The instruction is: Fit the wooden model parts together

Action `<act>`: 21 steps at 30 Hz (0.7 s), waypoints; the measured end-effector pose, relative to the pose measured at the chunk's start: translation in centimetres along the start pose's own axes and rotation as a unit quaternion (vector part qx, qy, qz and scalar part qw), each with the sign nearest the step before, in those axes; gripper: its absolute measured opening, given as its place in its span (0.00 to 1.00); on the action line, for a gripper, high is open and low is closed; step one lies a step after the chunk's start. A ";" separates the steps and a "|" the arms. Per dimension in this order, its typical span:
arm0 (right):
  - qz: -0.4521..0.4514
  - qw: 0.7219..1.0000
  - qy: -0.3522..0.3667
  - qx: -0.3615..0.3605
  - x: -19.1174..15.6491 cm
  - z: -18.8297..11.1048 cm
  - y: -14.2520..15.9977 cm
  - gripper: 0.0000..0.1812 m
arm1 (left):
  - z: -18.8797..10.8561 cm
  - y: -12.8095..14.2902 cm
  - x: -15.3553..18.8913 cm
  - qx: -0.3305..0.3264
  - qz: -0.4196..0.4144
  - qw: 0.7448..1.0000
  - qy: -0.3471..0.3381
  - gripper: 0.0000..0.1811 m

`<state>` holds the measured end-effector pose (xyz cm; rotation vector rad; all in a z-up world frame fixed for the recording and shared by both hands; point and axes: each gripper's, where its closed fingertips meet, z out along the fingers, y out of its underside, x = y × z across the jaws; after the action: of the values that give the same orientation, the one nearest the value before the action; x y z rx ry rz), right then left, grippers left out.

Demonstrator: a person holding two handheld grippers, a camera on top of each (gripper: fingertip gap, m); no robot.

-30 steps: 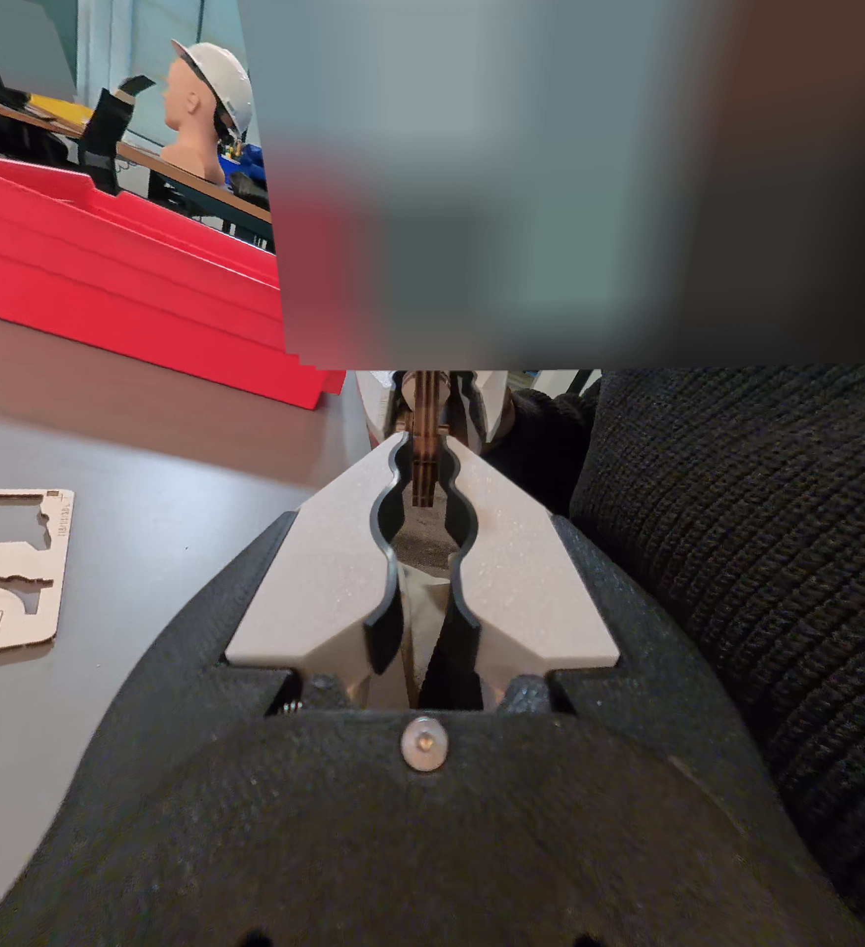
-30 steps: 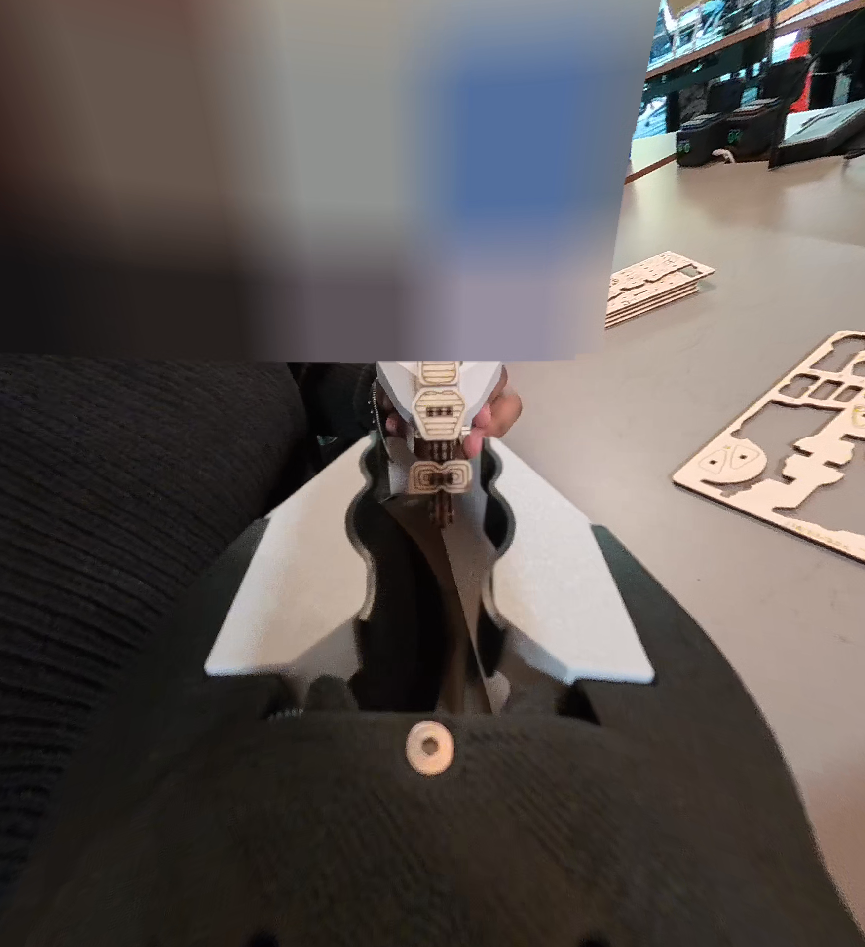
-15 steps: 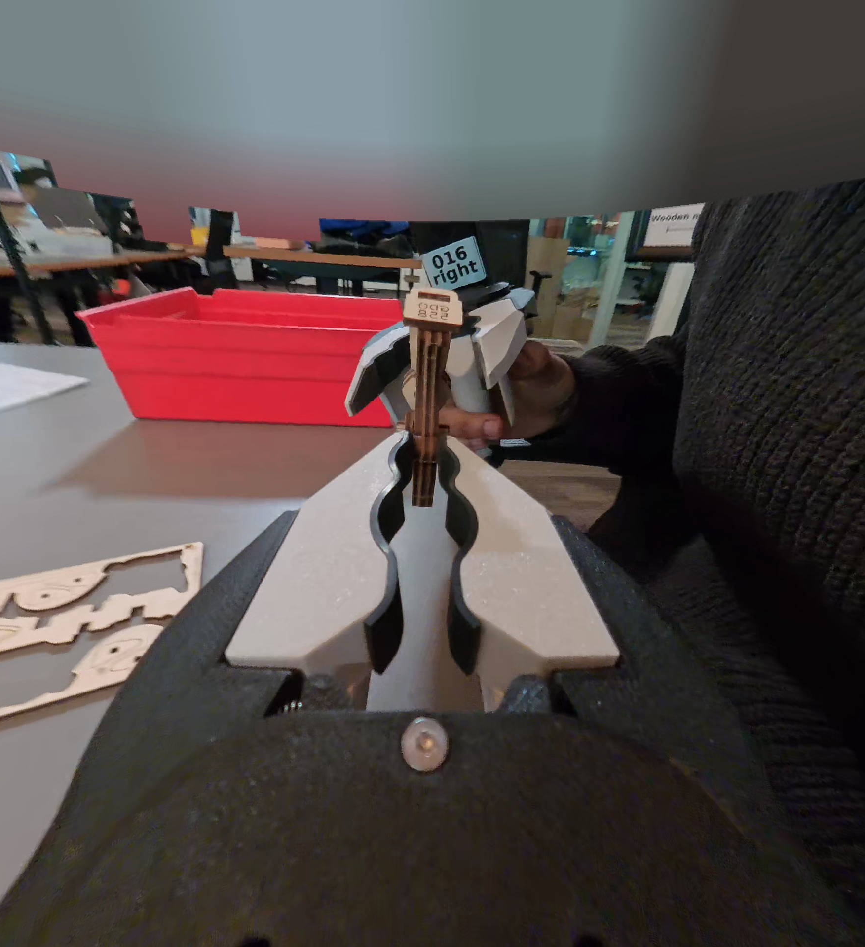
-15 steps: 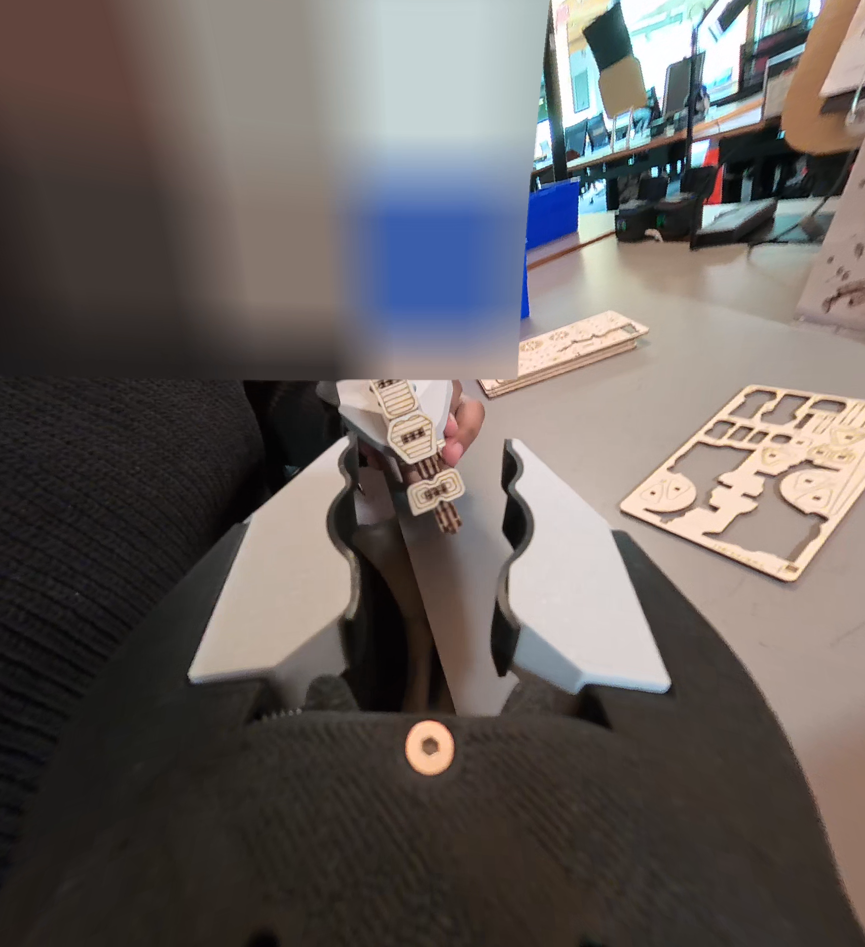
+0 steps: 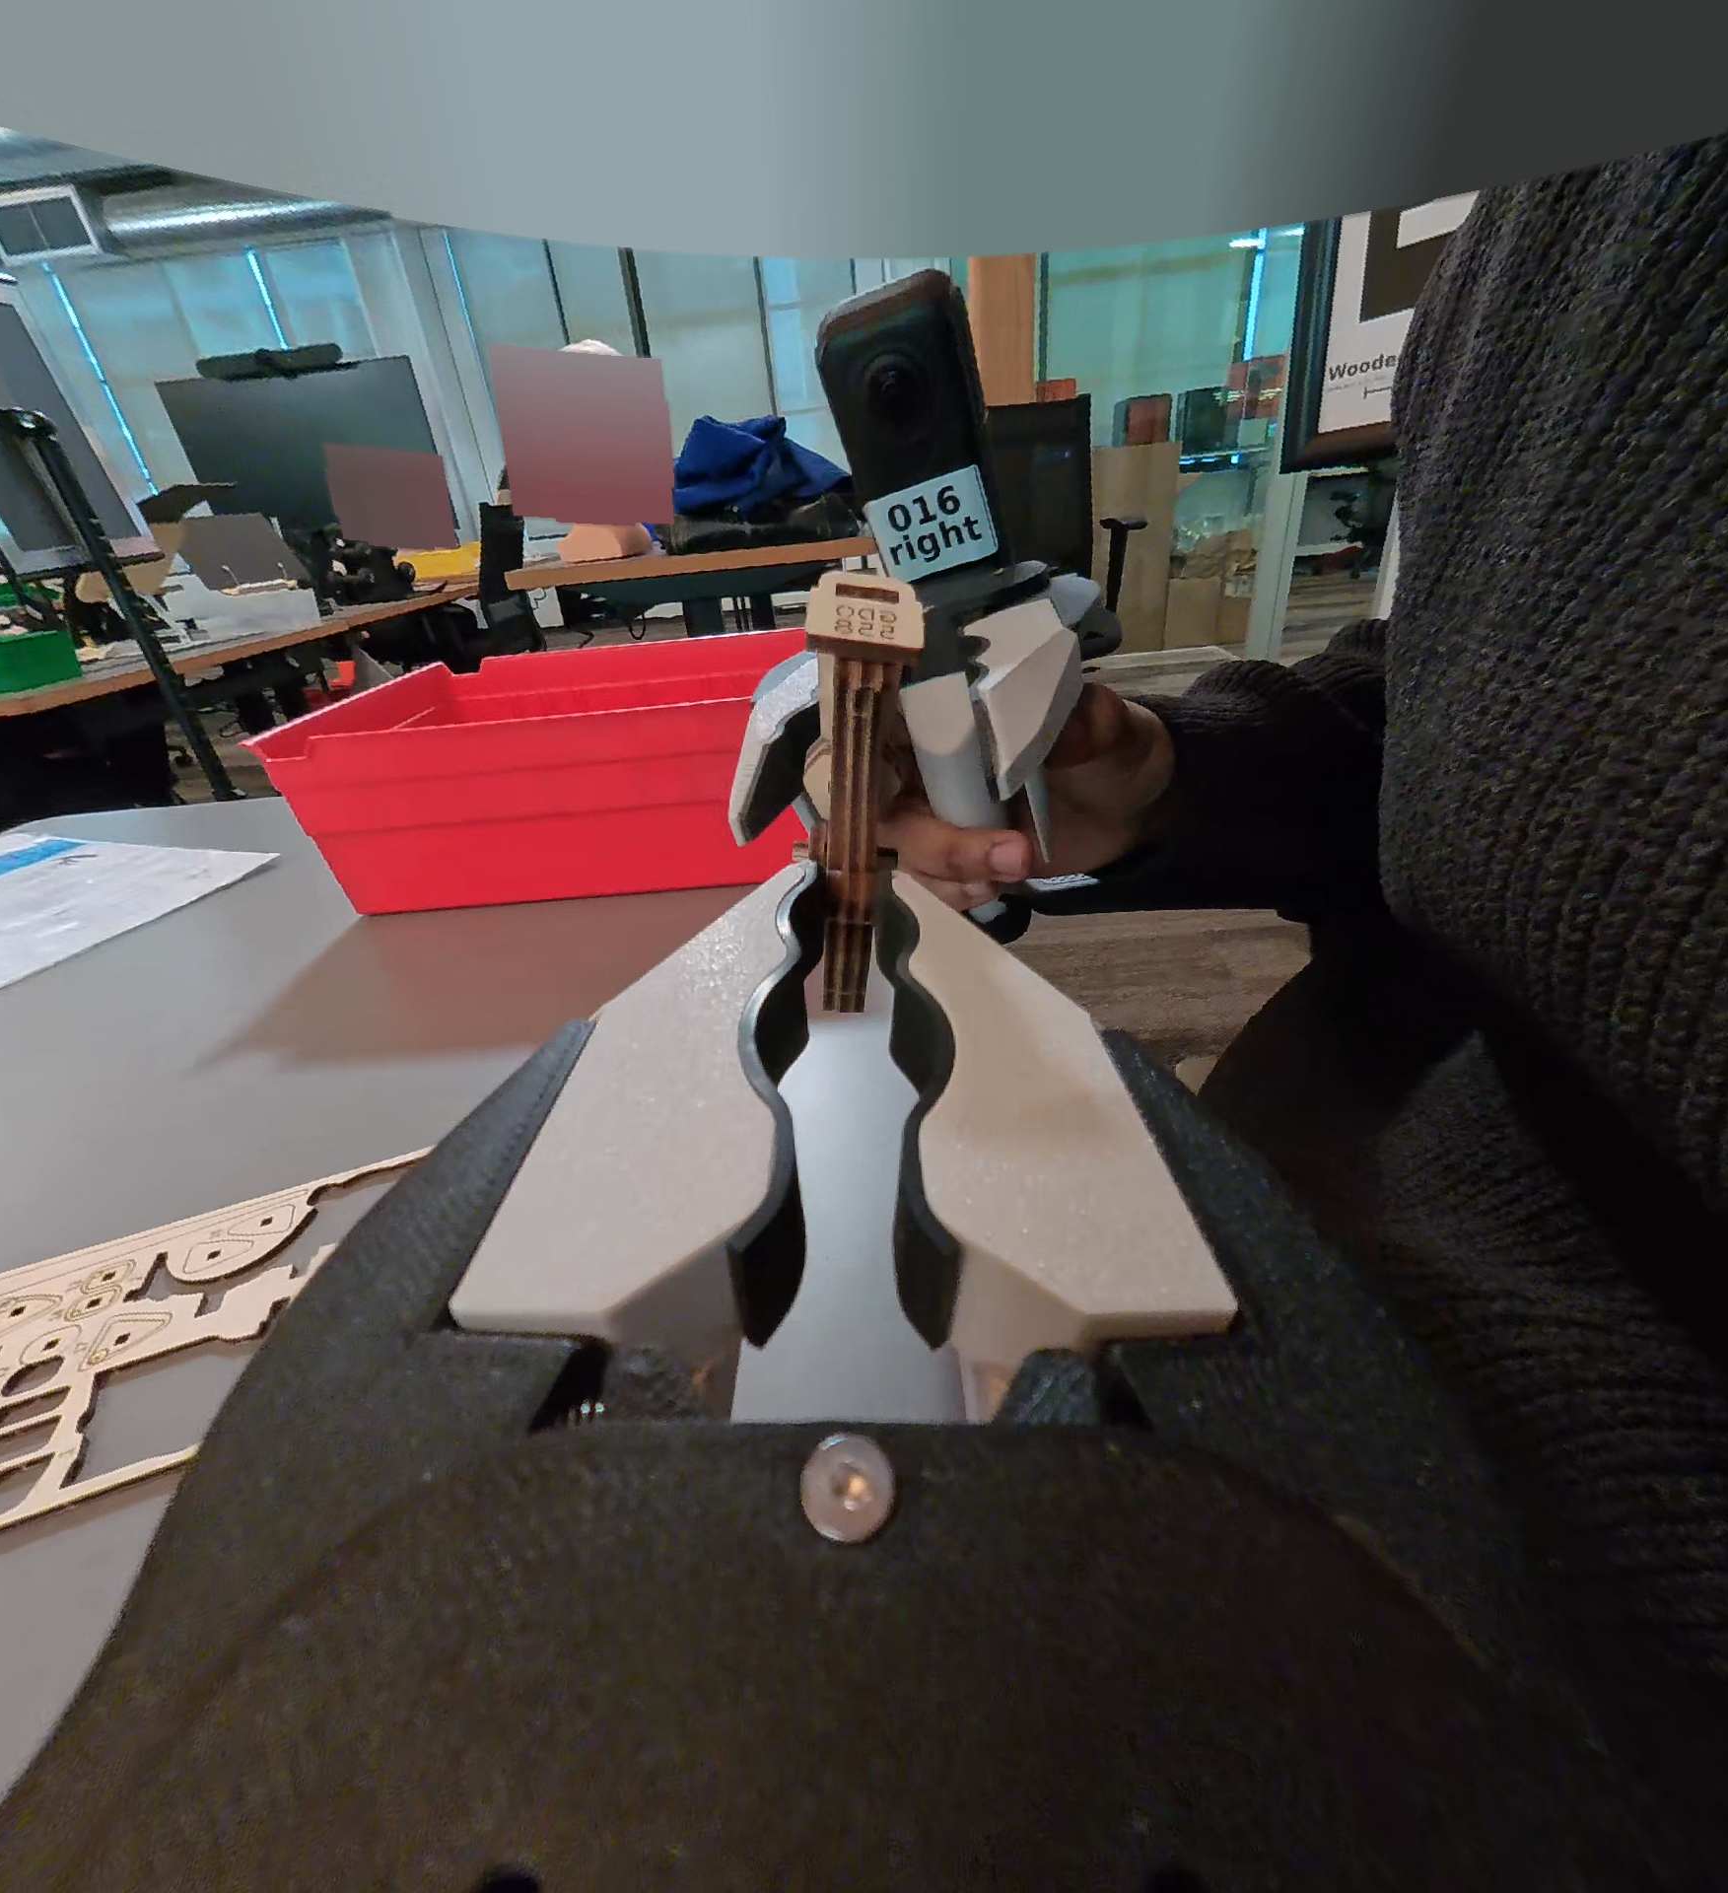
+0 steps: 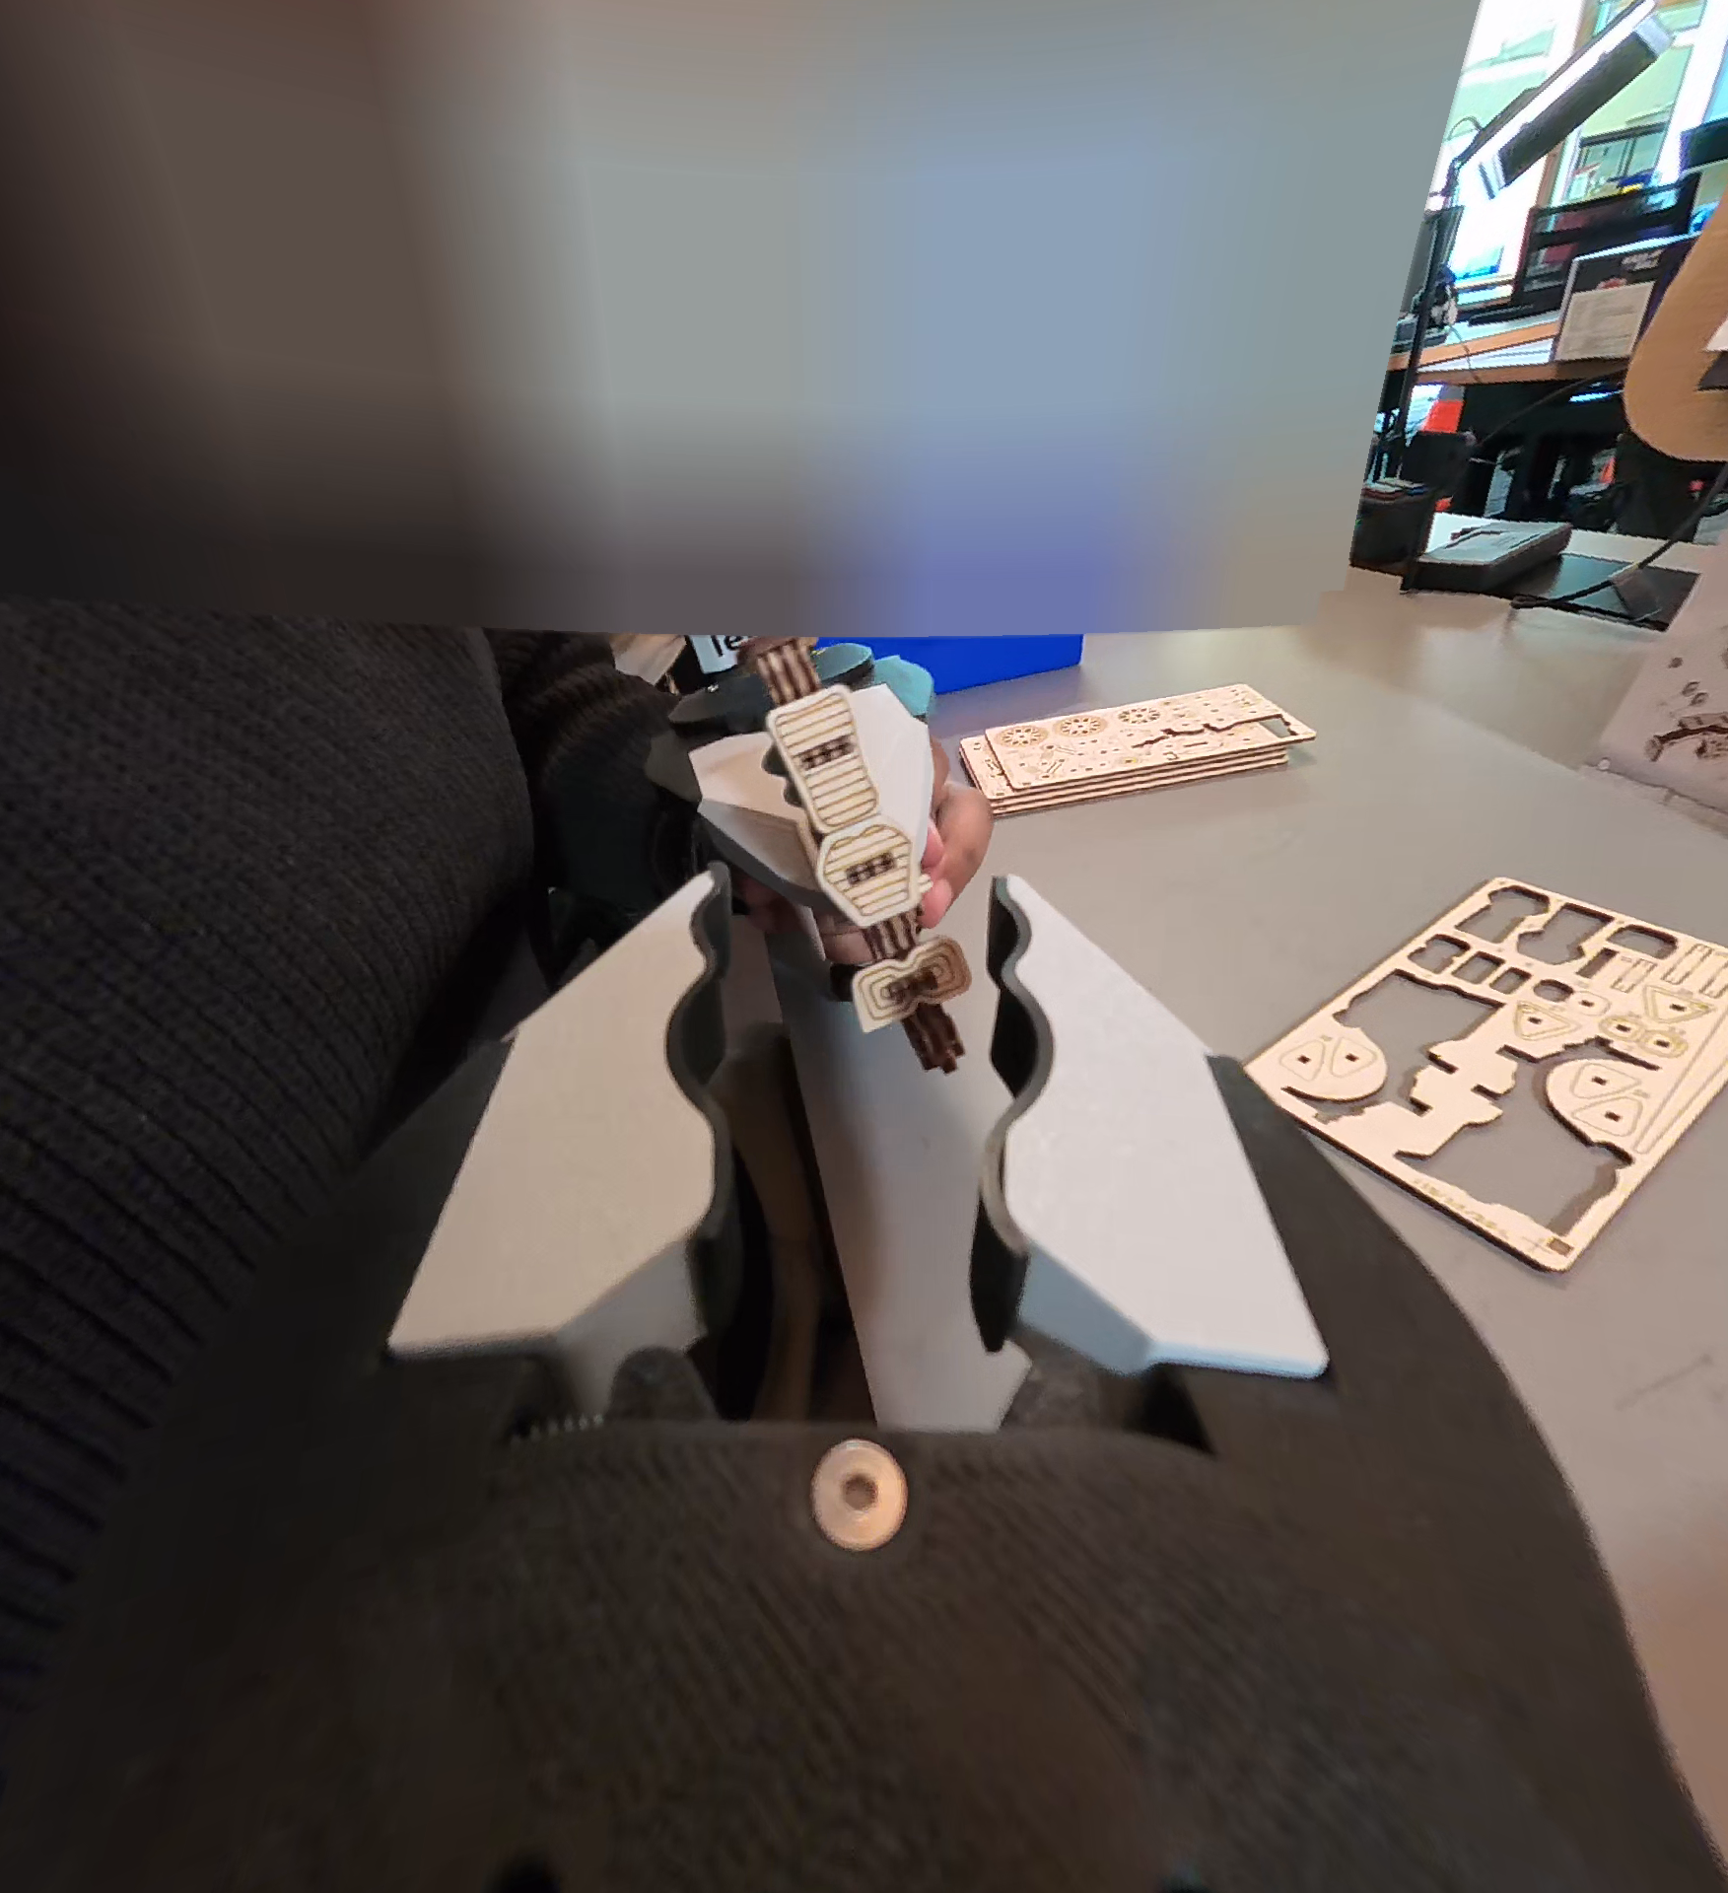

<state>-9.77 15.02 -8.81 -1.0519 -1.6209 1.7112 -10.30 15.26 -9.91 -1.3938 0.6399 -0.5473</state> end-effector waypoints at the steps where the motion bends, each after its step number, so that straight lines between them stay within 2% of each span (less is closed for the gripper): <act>1: -0.002 1.000 -0.001 0.000 0.0 0.0 0.0 0.27 | 0.0 0.0 0.0 0.000 -0.003 1.000 0.000 0.04; 7: -0.022 1.000 -0.005 0.005 -0.4 -0.1 -0.2 0.19 | 0.1 0.2 0.1 -0.003 -0.008 1.000 0.003 0.04; 12: -0.038 0.999 -0.006 -0.019 -0.6 0.4 0.6 0.18 | 0.1 0.2 0.4 0.000 -0.015 1.000 0.009 0.04; 21: -0.049 0.999 0.000 -0.022 -0.3 0.2 0.7 0.10 | 0.0 0.1 1.0 0.002 -0.024 0.999 0.025 0.04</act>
<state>-9.70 14.52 -9.45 -0.9745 -1.6886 1.6195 -9.59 14.62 -10.07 -1.3984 0.6467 -0.6230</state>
